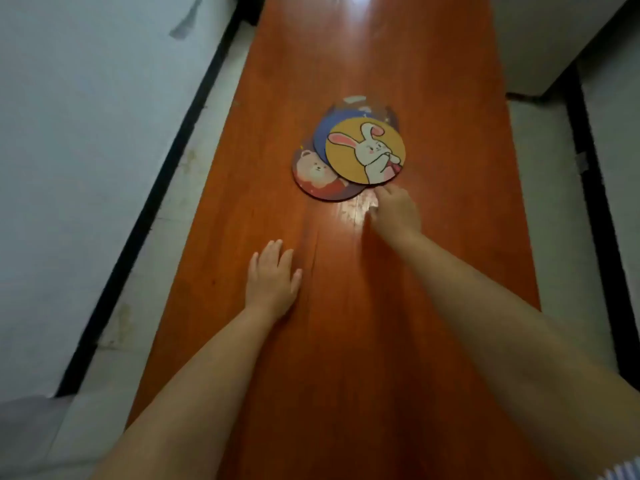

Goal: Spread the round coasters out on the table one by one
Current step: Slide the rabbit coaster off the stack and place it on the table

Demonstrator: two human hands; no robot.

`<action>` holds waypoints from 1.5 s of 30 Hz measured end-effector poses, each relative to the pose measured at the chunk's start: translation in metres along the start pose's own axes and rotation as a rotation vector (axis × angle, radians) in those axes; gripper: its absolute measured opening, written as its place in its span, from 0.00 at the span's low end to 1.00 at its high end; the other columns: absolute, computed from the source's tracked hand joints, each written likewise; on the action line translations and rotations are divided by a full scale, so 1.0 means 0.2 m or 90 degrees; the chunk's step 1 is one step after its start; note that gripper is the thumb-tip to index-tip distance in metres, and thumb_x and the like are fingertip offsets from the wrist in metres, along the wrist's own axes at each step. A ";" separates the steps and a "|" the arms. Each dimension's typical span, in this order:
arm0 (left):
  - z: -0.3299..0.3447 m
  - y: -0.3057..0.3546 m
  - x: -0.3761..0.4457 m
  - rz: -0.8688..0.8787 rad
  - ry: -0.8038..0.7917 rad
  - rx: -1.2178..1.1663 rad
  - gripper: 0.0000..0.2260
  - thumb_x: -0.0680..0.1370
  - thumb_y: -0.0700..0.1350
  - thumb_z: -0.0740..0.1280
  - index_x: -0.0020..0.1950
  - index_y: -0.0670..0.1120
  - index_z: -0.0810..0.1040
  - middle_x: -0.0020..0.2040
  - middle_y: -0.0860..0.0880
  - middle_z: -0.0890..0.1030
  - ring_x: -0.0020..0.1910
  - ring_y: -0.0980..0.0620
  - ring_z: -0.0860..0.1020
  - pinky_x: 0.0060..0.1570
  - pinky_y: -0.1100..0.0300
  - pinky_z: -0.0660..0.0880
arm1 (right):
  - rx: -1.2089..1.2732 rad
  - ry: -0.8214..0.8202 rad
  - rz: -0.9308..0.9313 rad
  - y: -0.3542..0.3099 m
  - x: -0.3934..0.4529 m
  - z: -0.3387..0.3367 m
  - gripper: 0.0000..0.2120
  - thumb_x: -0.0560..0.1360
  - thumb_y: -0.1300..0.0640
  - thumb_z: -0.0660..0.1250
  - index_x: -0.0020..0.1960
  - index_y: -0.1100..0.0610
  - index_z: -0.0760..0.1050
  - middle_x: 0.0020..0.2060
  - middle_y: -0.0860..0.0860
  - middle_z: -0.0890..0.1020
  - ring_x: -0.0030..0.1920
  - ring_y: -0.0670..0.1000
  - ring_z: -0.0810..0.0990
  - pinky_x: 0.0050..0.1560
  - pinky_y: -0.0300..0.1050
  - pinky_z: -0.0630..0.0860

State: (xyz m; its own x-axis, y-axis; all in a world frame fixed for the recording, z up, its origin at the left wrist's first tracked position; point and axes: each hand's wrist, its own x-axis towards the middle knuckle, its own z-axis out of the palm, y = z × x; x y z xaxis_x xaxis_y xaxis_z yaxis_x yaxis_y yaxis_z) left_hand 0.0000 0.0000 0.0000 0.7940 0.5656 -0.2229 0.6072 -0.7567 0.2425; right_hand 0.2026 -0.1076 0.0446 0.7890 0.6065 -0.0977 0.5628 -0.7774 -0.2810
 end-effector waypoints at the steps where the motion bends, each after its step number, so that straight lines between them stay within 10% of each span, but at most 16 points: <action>1: 0.01 0.00 0.01 -0.008 -0.014 0.006 0.22 0.78 0.52 0.57 0.69 0.46 0.63 0.74 0.44 0.61 0.74 0.47 0.55 0.73 0.48 0.51 | -0.009 0.006 -0.002 0.01 0.05 0.01 0.13 0.75 0.65 0.60 0.58 0.66 0.73 0.56 0.62 0.77 0.56 0.62 0.74 0.51 0.53 0.73; 22: 0.04 0.02 0.00 -0.022 0.043 -0.069 0.21 0.78 0.52 0.56 0.69 0.45 0.65 0.73 0.44 0.64 0.74 0.47 0.57 0.72 0.48 0.52 | -0.097 0.089 -0.250 0.12 -0.02 0.06 0.10 0.67 0.72 0.61 0.47 0.69 0.76 0.43 0.66 0.81 0.48 0.63 0.78 0.56 0.55 0.72; 31: 0.00 0.21 -0.29 -0.194 -0.123 -0.566 0.18 0.75 0.44 0.65 0.63 0.41 0.68 0.45 0.48 0.79 0.35 0.57 0.78 0.29 0.67 0.75 | 0.023 0.122 -0.265 0.05 -0.98 0.21 0.08 0.60 0.73 0.72 0.35 0.64 0.78 0.30 0.59 0.81 0.33 0.58 0.82 0.51 0.58 0.79; 35: 0.04 0.10 -0.51 -0.147 -0.146 -0.556 0.17 0.75 0.36 0.64 0.64 0.41 0.69 0.44 0.45 0.77 0.38 0.53 0.77 0.33 0.66 0.77 | 0.077 0.040 -0.296 -0.01 -1.27 0.26 0.03 0.67 0.68 0.72 0.36 0.64 0.78 0.33 0.59 0.82 0.35 0.58 0.82 0.45 0.53 0.79; 45: 0.04 -0.11 -0.85 -0.077 -0.235 -0.458 0.22 0.76 0.37 0.63 0.69 0.46 0.65 0.51 0.44 0.76 0.49 0.47 0.76 0.47 0.57 0.76 | 0.024 -0.077 0.109 -0.08 -1.32 0.25 0.16 0.74 0.56 0.63 0.59 0.63 0.71 0.60 0.61 0.73 0.59 0.61 0.70 0.54 0.54 0.72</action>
State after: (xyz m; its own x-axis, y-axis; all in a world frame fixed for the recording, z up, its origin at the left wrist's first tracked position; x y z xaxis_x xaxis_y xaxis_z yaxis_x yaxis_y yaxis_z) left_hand -0.1491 -0.0811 0.0257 0.7365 0.3899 -0.5528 0.6593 -0.2308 0.7156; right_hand -0.0270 -0.2459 0.0264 0.8357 0.4837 -0.2601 0.4117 -0.8652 -0.2863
